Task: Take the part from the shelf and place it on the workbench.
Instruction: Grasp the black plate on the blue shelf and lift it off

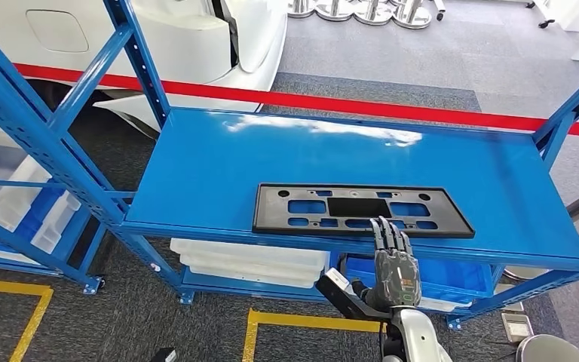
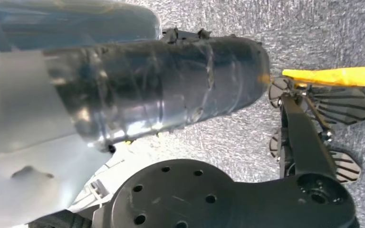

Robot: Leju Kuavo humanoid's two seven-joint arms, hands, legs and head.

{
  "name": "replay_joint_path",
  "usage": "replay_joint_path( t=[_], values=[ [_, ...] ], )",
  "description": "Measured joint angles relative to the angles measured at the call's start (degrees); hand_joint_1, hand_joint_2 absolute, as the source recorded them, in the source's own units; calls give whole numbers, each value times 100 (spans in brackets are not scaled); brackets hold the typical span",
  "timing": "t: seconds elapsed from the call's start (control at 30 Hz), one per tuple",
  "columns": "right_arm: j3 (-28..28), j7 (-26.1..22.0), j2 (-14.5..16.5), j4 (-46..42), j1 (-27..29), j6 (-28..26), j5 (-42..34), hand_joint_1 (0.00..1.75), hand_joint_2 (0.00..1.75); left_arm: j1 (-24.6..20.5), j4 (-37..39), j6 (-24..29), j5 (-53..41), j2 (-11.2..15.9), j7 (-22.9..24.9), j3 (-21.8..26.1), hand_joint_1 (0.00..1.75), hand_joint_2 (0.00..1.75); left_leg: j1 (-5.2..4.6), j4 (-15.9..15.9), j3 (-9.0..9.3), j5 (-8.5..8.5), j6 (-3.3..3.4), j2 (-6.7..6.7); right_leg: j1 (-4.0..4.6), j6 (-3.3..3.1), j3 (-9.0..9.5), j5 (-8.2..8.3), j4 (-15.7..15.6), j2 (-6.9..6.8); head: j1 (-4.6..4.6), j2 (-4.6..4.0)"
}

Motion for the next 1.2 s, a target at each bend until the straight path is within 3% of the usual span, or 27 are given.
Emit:
replay_joint_path(
  t=[0.07, 0.1, 0.17, 0.23, 0.27, 0.3, 0.33, 0.4, 0.43, 0.57, 0.63, 0.7, 0.77, 0.83, 0.9, 1.0, 1.07, 1.13, 1.2],
  values=[
    [0, 0, 3, -32, -11, 0, 6, 0, 175, -5, 0, 1, 1, 0, -1, 0, 0, 0, -6, 81, -2, -92, -44, 11, -28, 6, 117, 58, -194, -8, -9, 0],
    [0, 0, 7, -42, -20, 0, 8, 0, 175, -7, 0, 2, 1, 2, 0, 0, 0, 0, -10, 302, -96, -225, -54, 14, -43, 11, 170, 86, -281, -15, -16, 0],
    [3, 0, 17, -43, -24, 0, 9, 0, 175, -1, 0, 2, 1, 27, 2, 0, 0, 0, -15, 1048, -470, -573, -69, 18, -40, 2, 198, 88, -320, -19, -26, 0],
    [9, 0, 29, -43, -6, 0, 9, 0, 175, 18, 0, 1, 1, 78, 2, 0, 0, 0, -16, 1596, -786, -711, -92, 19, -36, -5, 197, 55, -287, -15, -31, 0],
    [11, 0, 32, -43, 0, 0, 9, 0, 175, 25, 0, 1, 1, 99, 2, -1, 0, 0, -16, 1596, -815, -624, -105, 21, -38, 0, 196, 29, -256, -11, -32, 0],
    [13, 0, 34, -43, 1, 0, 10, 0, 175, 26, 0, 0, 1, 122, 2, -1, 0, 0, -14, 1383, -735, -439, -115, 26, -44, 14, 197, -7, -210, -5, -33, 0],
    [13, -2, 36, -43, 0, 0, 16, 0, 175, 22, 1, 0, 1, 138, 2, -2, 0, 0, -10, 1012, -574, -203, -123, 36, -51, 36, 196, -59, -143, -1, -35, 0],
    [13, -14, 38, -52, -7, 1, 40, 0, 175, 2, 3, -1, 5, 156, 6, -9, 0, 0, -12, 368, -277, 43, -90, 43, -37, 103, 162, -182, 29, 8, -39, 0],
    [14, -25, 40, -64, -10, 1, 59, 0, 175, -5, 4, -2, 9, 158, 9, -16, 0, 0, -18, 226, -210, 54, -56, 40, -30, 132, 145, -227, 91, 10, -41, 0],
    [14, -60, 52, -138, -23, 7, 148, 0, 175, 4, 4, -7, 26, 145, 14, -65, 0, 0, -11, 201, -181, 3, 91, 31, -42, 212, 83, -351, 243, 9, -36, 0],
    [13, -63, 52, -164, -28, 11, 177, 0, 175, 2, 4, -6, 32, 104, 11, -75, 0, 0, 6, 188, -159, -4, 132, 32, -68, 276, -173, -617, 771, 8, -21, 0],
    [14, -66, 53, -179, -23, 17, 204, 0, 175, -4, 5, -3, 37, 59, 15, -78, 0, 0, 0, 188, -150, -24, 153, 29, -103, 325, -585, -889, 1549, 7, -13, 0],
    [15, -70, 52, -202, -3, 23, 230, 0, 175, 0, 6, -3, 48, 34, 20, -81, 0, 0, -6, 188, -119, -57, 156, 18, -117, 325, -802, -822, 1818, 7, -14, 0],
    [13, -78, 50, -230, 2, 20, 248, 0, 175, 2, 8, -10, 65, 28, 24, -85, 0, 0, -12, 181, -41, -104, 141, 1, -106, 252, -598, -361, 1212, 9, -13, 0],
    [9, -91, 49, -252, -7, 14, 253, 0, 175, -1, 10, -20, 80, 26, 35, -87, 0, 0, -9, 144, 37, -139, 107, -10, -60, 128, -295, -29, 505, 7, -13, 0],
    [6, -103, 51, -276, -25, 13, 255, 0, 175, -3, 11, -27, 95, 8, 44, -89, 0, 0, 6, 45, 74, -131, 14, -7, 0, -3, -122, -27, 178, 3, 7, 0],
    [1, -105, 54, -304, -22, 14, 257, 0, 175, 0, 12, -27, 98, 4, 39, -89, 0, 0, -9, 54, 86, -168, -38, 28, -33, -6, 20, -22, -44, -7, -3, 0],
    [-4, -105, 61, -323, -29, 33, 258, 0, 175, -2, 13, -27, 104, 14, 42, -87, 0, 0, -37, 484, -120, -384, -54, 57, -60, 5, 165, -1, -239, -14, -27, 0],
    [-1, -105, 76, -327, -27, 80, 256, 0, 175, 0, 14, -33, 115, 46, 52, -87, 0, 0, -57, 1217, -540, -643, -48, 57, -41, -17, 242, -41, -268, -14, -39, 0]
  ],
)
